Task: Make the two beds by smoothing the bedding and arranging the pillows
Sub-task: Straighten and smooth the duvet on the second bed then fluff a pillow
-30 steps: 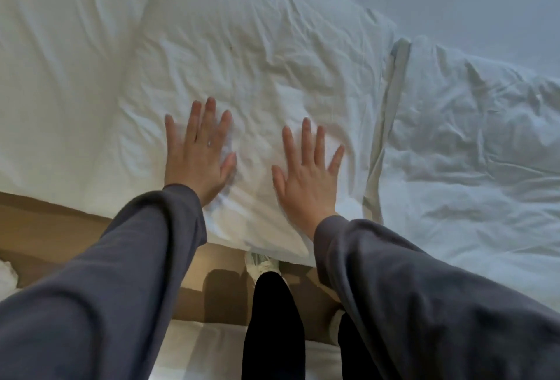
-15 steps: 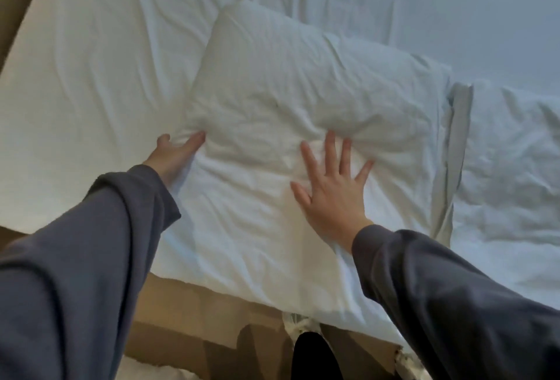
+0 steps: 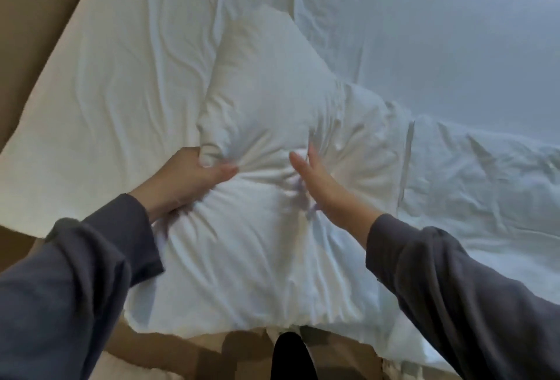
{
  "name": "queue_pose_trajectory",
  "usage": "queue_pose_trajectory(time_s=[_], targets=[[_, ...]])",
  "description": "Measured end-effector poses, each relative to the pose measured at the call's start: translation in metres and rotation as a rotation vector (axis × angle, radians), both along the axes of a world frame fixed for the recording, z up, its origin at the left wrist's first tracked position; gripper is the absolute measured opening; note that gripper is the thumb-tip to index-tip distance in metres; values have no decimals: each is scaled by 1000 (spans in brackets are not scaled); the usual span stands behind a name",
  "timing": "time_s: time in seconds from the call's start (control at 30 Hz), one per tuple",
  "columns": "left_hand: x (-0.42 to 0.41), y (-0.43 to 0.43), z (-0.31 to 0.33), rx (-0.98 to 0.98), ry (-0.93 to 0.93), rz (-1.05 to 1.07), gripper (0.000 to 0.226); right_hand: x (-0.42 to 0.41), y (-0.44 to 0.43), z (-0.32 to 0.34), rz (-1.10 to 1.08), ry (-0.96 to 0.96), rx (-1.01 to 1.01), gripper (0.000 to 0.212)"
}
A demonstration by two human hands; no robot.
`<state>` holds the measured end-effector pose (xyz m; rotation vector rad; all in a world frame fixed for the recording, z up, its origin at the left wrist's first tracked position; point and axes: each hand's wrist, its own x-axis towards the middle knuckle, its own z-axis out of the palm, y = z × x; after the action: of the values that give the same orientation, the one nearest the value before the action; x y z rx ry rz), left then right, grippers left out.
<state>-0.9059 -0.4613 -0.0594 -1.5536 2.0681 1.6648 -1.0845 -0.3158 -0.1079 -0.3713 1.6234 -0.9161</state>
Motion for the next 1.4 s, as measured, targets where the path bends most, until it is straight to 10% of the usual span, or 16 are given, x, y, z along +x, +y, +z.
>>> queue_pose_trajectory(time_s=[0.2, 0.4, 0.57, 0.7, 0.8, 0.97, 1.23, 1.4], targets=[[-97, 103, 138, -101, 168, -291, 20, -66, 56, 114, -353, -413, -81, 81], [-229, 277, 218, -144, 445, -521, 39, -185, 212, 215, -472, -440, -291, 74], [-339, 423, 175, -66, 600, -818, 41, -293, 367, 227, -631, -331, -260, 63], [-358, 431, 49, -731, 122, -694, 62, -347, 452, 146, -497, -77, 128, 60], [-341, 434, -20, -617, -262, -605, 86, -353, 465, 68, -460, 137, 189, 82], [-352, 450, -47, -648, -298, -630, 79, -354, 464, 11, -569, 203, 227, 121], [-353, 450, -17, -353, -235, -577, 88, -349, 455, 48, -511, -79, 154, 47], [-336, 404, 46, -65, 152, -245, 114, -310, 407, 80, -322, -420, -186, 69]])
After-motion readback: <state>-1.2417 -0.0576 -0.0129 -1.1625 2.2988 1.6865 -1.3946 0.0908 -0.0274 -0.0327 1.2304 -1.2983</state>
